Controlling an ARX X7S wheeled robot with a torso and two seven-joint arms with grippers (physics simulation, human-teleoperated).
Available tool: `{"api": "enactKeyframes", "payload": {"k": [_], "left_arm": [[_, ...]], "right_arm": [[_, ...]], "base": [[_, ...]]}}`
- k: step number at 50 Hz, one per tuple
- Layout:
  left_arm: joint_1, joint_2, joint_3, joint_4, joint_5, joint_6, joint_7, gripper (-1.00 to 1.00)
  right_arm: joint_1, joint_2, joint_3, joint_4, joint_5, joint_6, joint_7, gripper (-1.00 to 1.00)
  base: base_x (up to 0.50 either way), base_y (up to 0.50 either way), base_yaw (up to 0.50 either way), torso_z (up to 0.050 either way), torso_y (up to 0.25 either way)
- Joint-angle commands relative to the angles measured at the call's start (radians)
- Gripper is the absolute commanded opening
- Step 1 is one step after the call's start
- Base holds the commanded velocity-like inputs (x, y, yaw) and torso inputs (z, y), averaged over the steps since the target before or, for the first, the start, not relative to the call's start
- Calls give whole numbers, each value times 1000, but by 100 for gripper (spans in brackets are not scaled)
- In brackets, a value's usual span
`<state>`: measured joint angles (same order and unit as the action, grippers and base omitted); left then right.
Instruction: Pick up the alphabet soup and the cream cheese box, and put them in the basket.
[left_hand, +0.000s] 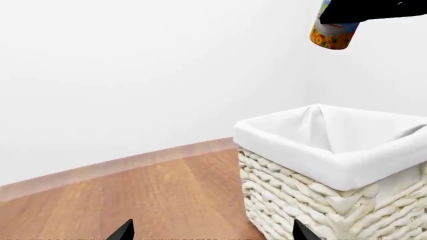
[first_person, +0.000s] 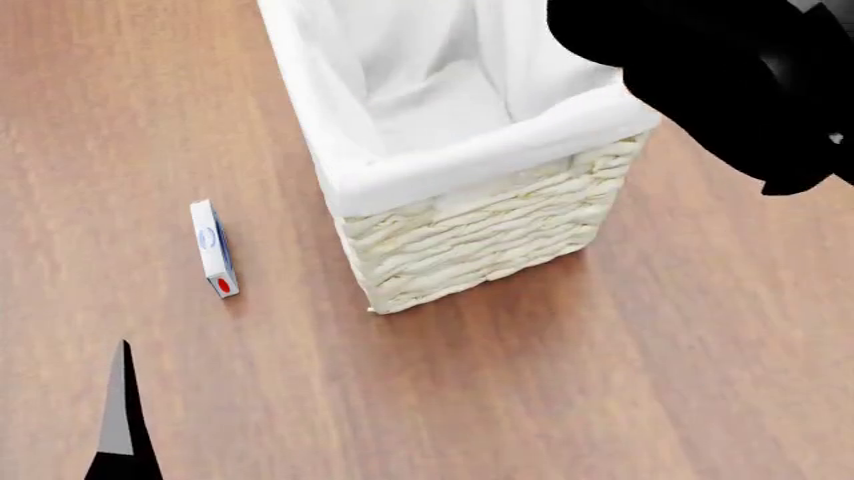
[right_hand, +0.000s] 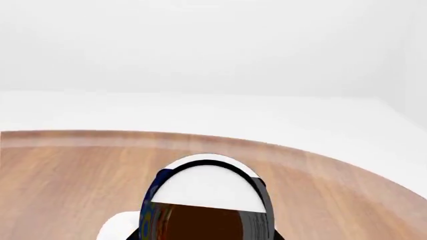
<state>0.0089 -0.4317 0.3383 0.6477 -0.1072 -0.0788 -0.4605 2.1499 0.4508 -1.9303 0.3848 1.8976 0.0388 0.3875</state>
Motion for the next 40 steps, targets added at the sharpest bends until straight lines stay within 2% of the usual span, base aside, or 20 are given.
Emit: {"api": "enactKeyframes", "payload": {"k": [1,40], "left_arm": [[0,-1,0,-5,-5,3,-3,100],[17,-11,-3,-19,-10,20,-15,100]], "right_arm": [[-34,-40,-2,68,-52,26,-28,-100],[-116,-53,-20,11,-124,3,-7,-100]], "base": [[0,0,0,0,15],[0,0,0,0,1]]}}
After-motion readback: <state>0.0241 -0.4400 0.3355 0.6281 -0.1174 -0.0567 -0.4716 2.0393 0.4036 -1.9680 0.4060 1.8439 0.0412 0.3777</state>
